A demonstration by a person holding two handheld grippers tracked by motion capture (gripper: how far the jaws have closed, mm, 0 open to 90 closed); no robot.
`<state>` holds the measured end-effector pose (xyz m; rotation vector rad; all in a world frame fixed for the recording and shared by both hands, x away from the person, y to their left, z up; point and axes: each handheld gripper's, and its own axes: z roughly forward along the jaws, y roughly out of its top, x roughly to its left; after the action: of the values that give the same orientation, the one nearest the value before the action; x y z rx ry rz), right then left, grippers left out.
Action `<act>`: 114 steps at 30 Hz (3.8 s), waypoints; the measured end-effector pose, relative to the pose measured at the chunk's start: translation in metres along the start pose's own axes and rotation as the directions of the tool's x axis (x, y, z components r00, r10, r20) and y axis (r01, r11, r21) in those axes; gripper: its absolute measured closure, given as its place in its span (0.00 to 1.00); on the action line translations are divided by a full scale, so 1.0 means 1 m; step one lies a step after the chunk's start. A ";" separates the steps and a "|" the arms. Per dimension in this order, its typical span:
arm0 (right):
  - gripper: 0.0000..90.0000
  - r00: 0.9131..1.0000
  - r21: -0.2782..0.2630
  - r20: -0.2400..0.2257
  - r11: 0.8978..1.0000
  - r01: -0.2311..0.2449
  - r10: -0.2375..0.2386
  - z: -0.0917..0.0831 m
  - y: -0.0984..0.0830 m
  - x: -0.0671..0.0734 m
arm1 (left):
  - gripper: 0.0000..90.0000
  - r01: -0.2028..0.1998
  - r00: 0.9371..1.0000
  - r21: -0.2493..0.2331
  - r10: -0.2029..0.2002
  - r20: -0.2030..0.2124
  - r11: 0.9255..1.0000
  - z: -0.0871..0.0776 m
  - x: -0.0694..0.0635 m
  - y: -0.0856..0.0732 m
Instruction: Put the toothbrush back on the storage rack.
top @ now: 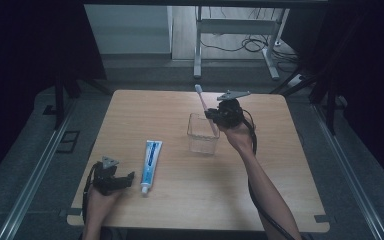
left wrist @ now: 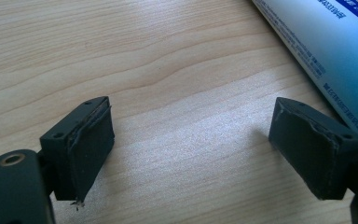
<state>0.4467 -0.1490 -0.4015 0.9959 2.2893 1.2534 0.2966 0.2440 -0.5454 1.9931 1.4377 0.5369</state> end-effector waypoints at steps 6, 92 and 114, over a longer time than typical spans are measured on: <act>0.88 1.000 0.007 0.007 1.000 0.000 0.000 0.009 -0.006 -0.001 | 0.15 0.000 1.000 0.000 0.000 0.000 1.000 0.000 0.000 0.000; 0.62 0.999 0.218 -0.049 0.975 0.031 -0.021 0.031 -0.026 0.004 | 0.15 0.002 1.000 0.000 -0.002 0.000 1.000 0.000 0.000 0.000; 0.35 0.994 0.165 -0.103 0.985 0.045 -0.028 -0.002 -0.031 0.008 | 0.15 0.004 1.000 0.000 -0.004 -0.001 1.000 0.000 0.000 0.000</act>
<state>0.4272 -0.1562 -0.4256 0.9609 2.5129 1.1354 0.2964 0.2438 -0.5454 1.9900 1.4413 0.5362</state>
